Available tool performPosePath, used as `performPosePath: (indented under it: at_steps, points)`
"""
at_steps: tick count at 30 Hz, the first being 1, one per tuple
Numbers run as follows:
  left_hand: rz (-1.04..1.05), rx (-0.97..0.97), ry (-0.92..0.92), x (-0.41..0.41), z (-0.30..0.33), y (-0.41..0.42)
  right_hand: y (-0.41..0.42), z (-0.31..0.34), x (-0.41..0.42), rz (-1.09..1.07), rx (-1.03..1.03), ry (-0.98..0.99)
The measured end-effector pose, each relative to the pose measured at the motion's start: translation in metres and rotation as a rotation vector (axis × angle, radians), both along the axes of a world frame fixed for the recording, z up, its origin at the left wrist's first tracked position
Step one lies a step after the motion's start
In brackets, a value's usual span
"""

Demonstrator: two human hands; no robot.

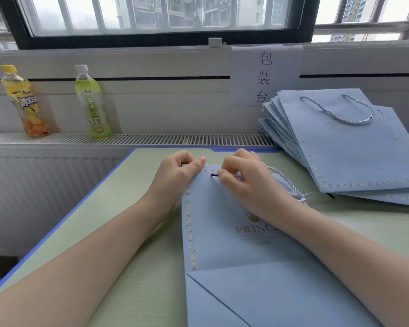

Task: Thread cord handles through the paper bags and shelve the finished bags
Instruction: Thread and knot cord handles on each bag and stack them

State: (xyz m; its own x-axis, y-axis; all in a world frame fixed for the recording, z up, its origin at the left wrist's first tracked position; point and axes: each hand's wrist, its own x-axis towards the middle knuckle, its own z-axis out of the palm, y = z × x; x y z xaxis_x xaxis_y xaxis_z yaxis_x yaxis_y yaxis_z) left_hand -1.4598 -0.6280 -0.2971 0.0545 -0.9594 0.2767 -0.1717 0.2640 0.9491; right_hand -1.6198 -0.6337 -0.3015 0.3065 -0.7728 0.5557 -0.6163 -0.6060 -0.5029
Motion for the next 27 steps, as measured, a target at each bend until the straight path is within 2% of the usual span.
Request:
performPosePath:
  at_steps: [6,12,19,27]
  points:
    - [-0.025,0.028,0.033,-0.0001,0.0002,0.0011,0.0012,0.0022,-0.0018,0.036,0.154,-0.082]
    - [-0.064,0.026,0.049,-0.0009,0.0017,0.0027,-0.0014,-0.0023,0.0001,0.005,0.042,-0.055]
    - [-0.107,0.005,0.019,-0.0001,0.0017,0.0029,0.0007,-0.0072,0.0012,0.021,-0.163,0.126]
    - [-0.207,0.073,-0.003,0.0061,0.0022,0.0014,-0.0003,-0.0073,0.0001,0.023,-0.06,0.183]
